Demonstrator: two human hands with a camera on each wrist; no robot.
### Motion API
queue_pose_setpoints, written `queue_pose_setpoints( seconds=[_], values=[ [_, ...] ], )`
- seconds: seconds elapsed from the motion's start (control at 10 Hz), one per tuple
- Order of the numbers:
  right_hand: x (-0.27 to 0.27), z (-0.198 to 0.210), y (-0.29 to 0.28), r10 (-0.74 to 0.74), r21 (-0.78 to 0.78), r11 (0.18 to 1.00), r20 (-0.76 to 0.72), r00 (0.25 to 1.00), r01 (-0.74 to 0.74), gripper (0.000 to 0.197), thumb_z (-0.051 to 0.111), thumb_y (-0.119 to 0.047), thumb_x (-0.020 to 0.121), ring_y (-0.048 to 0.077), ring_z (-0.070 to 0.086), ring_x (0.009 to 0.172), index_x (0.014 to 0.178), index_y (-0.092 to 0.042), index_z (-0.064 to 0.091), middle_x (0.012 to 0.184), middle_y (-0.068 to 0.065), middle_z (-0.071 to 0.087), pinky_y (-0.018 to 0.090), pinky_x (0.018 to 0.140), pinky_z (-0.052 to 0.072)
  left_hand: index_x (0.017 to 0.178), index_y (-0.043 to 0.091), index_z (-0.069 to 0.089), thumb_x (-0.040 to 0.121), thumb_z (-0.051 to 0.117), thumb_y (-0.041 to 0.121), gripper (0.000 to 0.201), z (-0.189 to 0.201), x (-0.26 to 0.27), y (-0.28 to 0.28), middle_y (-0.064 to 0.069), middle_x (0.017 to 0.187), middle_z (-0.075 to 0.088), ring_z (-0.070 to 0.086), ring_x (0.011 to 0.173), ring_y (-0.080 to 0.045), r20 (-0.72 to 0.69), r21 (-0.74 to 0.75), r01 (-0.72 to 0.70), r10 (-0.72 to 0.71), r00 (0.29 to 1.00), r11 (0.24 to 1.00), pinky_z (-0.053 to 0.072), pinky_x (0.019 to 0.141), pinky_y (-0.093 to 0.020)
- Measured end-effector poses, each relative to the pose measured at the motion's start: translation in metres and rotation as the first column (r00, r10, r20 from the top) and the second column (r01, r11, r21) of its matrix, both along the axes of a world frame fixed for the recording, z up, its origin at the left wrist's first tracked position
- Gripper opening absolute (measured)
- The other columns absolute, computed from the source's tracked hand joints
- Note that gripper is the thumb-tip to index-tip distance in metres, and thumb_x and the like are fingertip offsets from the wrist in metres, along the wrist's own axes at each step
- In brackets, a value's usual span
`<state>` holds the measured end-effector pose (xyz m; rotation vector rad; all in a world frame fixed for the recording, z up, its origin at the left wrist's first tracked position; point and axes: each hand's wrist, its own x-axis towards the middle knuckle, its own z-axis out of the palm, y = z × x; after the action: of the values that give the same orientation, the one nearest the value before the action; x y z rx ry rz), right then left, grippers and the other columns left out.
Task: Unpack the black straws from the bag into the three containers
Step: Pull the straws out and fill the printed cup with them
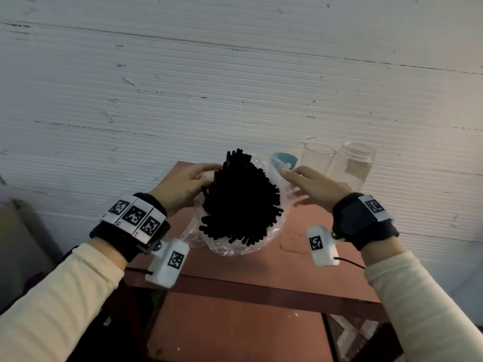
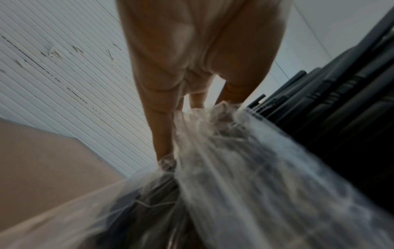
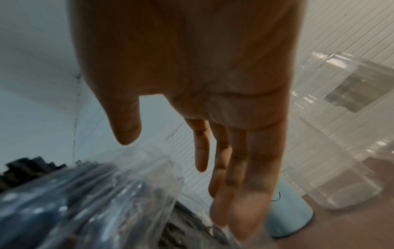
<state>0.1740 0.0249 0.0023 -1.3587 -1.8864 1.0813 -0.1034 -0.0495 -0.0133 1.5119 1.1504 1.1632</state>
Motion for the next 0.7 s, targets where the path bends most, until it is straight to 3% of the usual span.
queue_pose_setpoints(
  seconds=[0.1, 0.2, 0.3, 0.4, 0.5, 0.6, 0.7],
  values=[
    [0.006, -0.008, -0.01, 0.125, -0.015, 0.992, -0.048, 0.991, -0.126, 0.02, 0.058, -0.028, 0.096, 0.017, 0.064, 0.069, 0.1, -0.008, 0.056, 0.085, 0.007, 0.064, 0.032, 0.068, 0.058, 0.132, 0.017, 0.05, 0.087, 0.063, 0.011, 0.048, -0.003, 0.001, 0.003, -0.002, 0.093, 0.056, 0.061, 0.054, 0.003, 0.007, -0.021, -0.037, 0.038, 0.999, 0.999, 0.043, 0.045, -0.012],
    [0.001, -0.013, 0.004, 0.161, 0.156, 0.974, 0.054, 0.986, -0.167, 0.01, 0.056, -0.006, 0.094, 0.025, 0.054, 0.069, 0.098, 0.003, 0.054, 0.077, 0.016, 0.052, 0.04, 0.07, 0.053, 0.117, 0.023, 0.057, 0.062, 0.012, -0.003, 0.075, 0.002, 0.002, -0.005, -0.002, 0.08, 0.063, 0.061, 0.054, -0.001, -0.003, -0.064, -0.091, 0.091, 0.996, 0.994, 0.046, 0.047, -0.015],
    [-0.007, -0.012, 0.013, 0.042, 0.223, 0.973, 0.094, 0.995, -0.062, 0.014, 0.055, 0.002, 0.093, 0.015, 0.057, 0.057, 0.104, -0.004, 0.059, 0.069, 0.011, 0.056, 0.024, 0.061, 0.053, 0.117, 0.028, 0.06, 0.088, 0.065, 0.011, 0.034, -0.002, 0.001, -0.001, -0.027, 0.106, 0.066, 0.064, 0.08, -0.021, -0.036, -0.039, -0.151, 0.15, 0.988, 0.988, 0.058, 0.07, -0.037],
    [-0.014, -0.019, 0.02, -0.107, 0.344, 0.939, 0.292, 0.95, 0.0, 0.011, 0.061, -0.017, 0.092, 0.008, 0.056, 0.055, 0.092, -0.009, 0.067, 0.071, -0.001, 0.063, 0.019, 0.054, 0.046, 0.13, 0.025, 0.058, 0.099, 0.049, 0.005, 0.038, -0.01, -0.004, 0.013, -0.029, 0.12, 0.06, 0.06, 0.083, -0.028, -0.089, -0.061, -0.237, 0.231, 0.969, 0.97, 0.057, 0.063, -0.031],
    [-0.012, -0.023, 0.024, -0.161, 0.327, 0.943, 0.302, 0.939, 0.056, 0.021, 0.061, -0.023, 0.093, 0.008, 0.055, 0.045, 0.089, -0.003, 0.064, 0.065, 0.003, 0.067, 0.019, 0.048, 0.047, 0.133, 0.023, 0.056, 0.098, 0.051, 0.006, 0.04, -0.009, 0.0, 0.014, -0.019, 0.118, 0.06, 0.063, 0.084, -0.025, -0.076, -0.092, -0.268, 0.261, 0.962, 0.959, 0.056, 0.071, -0.034],
    [-0.008, -0.018, 0.016, -0.163, 0.304, 0.946, 0.147, 0.976, 0.113, 0.03, 0.056, -0.034, 0.095, 0.018, 0.069, 0.072, 0.1, -0.006, 0.064, 0.084, 0.004, 0.071, 0.04, 0.079, 0.058, 0.138, 0.017, 0.051, 0.098, 0.049, 0.005, 0.042, -0.009, 0.004, 0.016, -0.009, 0.102, 0.062, 0.06, 0.077, -0.019, -0.056, -0.106, -0.299, 0.295, 0.954, 0.948, 0.054, 0.073, -0.035],
    [-0.006, 0.002, -0.017, -0.09, 0.39, 0.919, 0.059, 0.994, 0.06, 0.043, 0.044, -0.044, 0.099, 0.009, 0.053, 0.118, 0.131, -0.018, 0.054, 0.128, -0.006, 0.058, 0.028, 0.103, 0.038, 0.139, 0.015, 0.05, 0.096, 0.051, 0.003, 0.044, -0.005, 0.007, 0.017, -0.018, 0.128, 0.053, 0.061, 0.082, -0.023, -0.04, -0.12, -0.319, 0.316, 0.948, 0.94, 0.054, 0.081, -0.041]
  ],
)
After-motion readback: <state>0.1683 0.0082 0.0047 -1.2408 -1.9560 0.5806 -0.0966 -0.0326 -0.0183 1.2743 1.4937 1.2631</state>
